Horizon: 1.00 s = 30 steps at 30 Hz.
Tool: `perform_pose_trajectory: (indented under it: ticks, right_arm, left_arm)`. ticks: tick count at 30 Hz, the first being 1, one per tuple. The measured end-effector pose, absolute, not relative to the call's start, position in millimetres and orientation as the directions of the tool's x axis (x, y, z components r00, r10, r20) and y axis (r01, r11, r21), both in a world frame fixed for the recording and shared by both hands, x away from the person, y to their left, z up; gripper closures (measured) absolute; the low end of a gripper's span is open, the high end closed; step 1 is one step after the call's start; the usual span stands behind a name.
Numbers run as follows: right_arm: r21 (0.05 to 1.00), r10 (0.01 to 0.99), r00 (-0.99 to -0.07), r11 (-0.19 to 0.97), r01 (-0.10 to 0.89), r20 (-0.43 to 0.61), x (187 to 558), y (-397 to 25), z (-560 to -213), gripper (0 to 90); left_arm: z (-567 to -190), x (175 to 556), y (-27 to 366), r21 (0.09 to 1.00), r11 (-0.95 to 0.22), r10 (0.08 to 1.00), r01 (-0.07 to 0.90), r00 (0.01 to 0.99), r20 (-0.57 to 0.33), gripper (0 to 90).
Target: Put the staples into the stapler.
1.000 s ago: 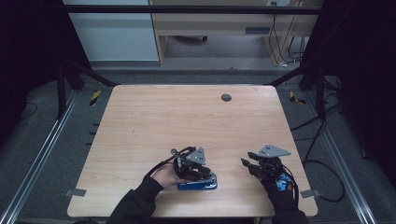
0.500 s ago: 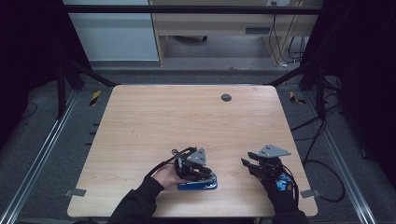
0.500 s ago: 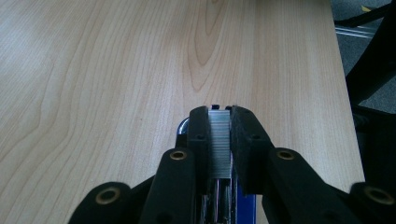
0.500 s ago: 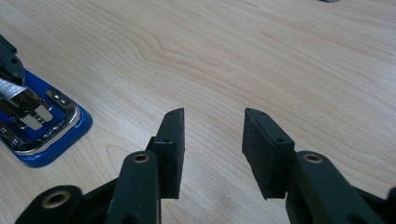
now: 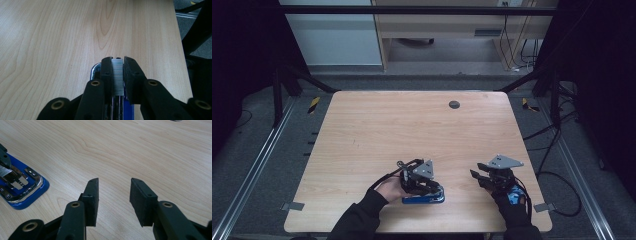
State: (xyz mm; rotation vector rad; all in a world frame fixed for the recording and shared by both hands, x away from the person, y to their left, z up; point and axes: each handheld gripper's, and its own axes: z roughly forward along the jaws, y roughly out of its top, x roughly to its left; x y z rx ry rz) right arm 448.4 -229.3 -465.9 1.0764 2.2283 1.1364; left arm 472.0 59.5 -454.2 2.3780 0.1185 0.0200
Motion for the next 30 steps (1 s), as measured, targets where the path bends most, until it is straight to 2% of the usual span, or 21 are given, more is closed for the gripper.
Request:
perform_pose_trajectory:
  ticks: [30]
  right_arm:
    - [0.812, 0.789, -0.614, 0.369, 0.452, -0.016, 448.2, -229.0, -465.6, 59.5]
  left_arm:
    - [-456.8, 474.5, 59.2, 0.681, -0.728, 0.086, 0.079, 0.996, -0.023, 77.6]
